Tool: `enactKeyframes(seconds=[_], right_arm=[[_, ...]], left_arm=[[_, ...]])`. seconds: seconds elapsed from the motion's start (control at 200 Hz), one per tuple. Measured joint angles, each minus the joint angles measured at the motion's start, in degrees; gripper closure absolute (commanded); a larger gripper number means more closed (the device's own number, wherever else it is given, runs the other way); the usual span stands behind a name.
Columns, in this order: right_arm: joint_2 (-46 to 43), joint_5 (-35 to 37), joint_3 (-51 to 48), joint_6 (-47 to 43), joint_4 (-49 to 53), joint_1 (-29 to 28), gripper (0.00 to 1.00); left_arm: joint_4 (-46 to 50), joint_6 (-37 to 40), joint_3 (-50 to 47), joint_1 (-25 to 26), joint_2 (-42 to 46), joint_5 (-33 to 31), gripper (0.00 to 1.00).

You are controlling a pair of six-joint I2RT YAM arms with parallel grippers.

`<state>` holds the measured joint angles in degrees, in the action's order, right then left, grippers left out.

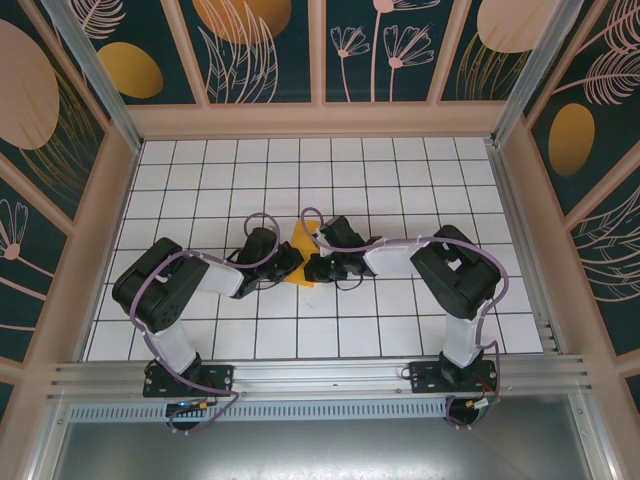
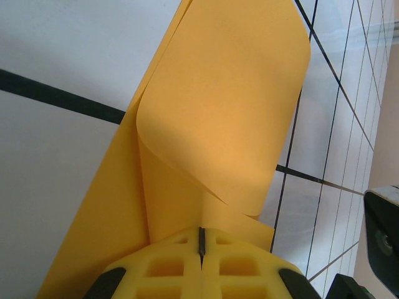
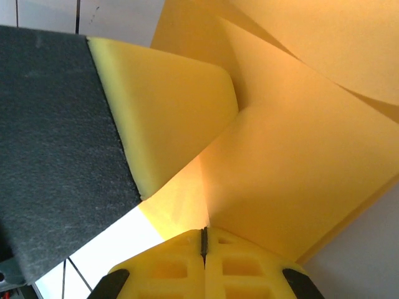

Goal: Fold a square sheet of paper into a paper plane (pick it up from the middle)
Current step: Fold the triangle a second time at the center of the table.

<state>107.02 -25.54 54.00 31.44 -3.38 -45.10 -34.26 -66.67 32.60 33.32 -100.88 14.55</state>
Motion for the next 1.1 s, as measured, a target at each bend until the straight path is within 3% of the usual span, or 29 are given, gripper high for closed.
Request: enactKeyframes(seconds=[0.43,1.101], right_arm=[[-3.17,-0.92,0.13,-0.61,2.16,0.00,0.95],[-1.14,-1.36,-1.31,0.94,1.81,0.00,0.94]], left_arm=[[0.00,0.20,0.00,0.00,0.00,0.00,0.95],[0.02,0.24,0.00,0.00,0.00,-0.02,0.95]])
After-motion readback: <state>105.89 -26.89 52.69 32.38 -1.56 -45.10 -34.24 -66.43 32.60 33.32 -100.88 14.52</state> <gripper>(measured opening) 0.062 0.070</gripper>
